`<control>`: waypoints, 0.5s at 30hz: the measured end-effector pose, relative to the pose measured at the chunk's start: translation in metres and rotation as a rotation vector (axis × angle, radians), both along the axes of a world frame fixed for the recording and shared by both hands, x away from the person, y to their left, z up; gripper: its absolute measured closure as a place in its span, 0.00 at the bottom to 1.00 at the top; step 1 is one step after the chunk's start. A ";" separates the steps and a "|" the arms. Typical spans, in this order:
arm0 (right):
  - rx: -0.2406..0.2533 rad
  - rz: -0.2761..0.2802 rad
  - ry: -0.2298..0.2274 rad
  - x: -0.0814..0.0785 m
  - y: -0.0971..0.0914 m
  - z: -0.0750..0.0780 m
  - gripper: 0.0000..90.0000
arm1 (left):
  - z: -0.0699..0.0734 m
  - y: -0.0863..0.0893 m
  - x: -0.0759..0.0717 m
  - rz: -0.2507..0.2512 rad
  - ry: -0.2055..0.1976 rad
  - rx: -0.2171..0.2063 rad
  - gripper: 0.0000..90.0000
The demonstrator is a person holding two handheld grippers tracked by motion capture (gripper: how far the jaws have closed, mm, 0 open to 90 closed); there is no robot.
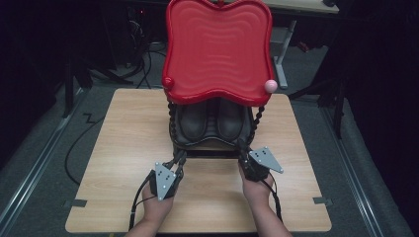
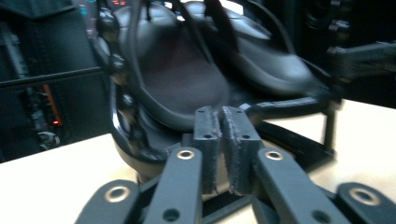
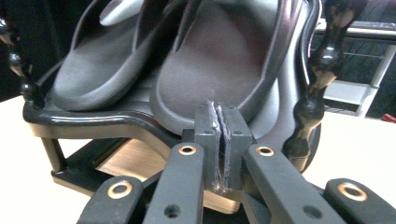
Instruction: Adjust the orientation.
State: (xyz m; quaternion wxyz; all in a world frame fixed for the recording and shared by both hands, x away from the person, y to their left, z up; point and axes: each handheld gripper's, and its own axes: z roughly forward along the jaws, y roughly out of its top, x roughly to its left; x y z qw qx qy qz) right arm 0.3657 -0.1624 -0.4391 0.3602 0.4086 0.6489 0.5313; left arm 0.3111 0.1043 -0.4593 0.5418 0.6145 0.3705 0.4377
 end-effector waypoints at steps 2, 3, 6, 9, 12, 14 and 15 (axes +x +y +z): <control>-0.003 -0.008 -0.001 0.002 -0.001 0.000 0.97 | 0.001 0.000 0.013 0.030 0.005 -0.004 0.98; -0.008 -0.012 0.002 0.004 -0.001 0.000 0.98 | 0.000 0.000 0.019 0.041 0.012 -0.013 1.00; -0.022 -0.024 0.007 0.008 -0.001 0.000 1.00 | -0.002 0.000 0.029 0.067 0.014 -0.018 1.00; -0.022 -0.037 0.002 0.011 -0.001 0.000 1.00 | -0.004 -0.001 0.037 0.087 0.006 -0.020 1.00; -0.023 -0.041 0.001 0.013 -0.001 -0.002 1.00 | -0.005 -0.006 0.043 0.099 0.004 -0.020 1.00; -0.029 -0.044 0.005 0.016 0.001 -0.005 1.00 | -0.007 -0.009 0.047 0.104 0.012 -0.020 1.00; -0.031 -0.046 0.006 0.017 0.002 -0.005 1.00 | -0.008 -0.010 0.049 0.105 0.016 -0.021 1.00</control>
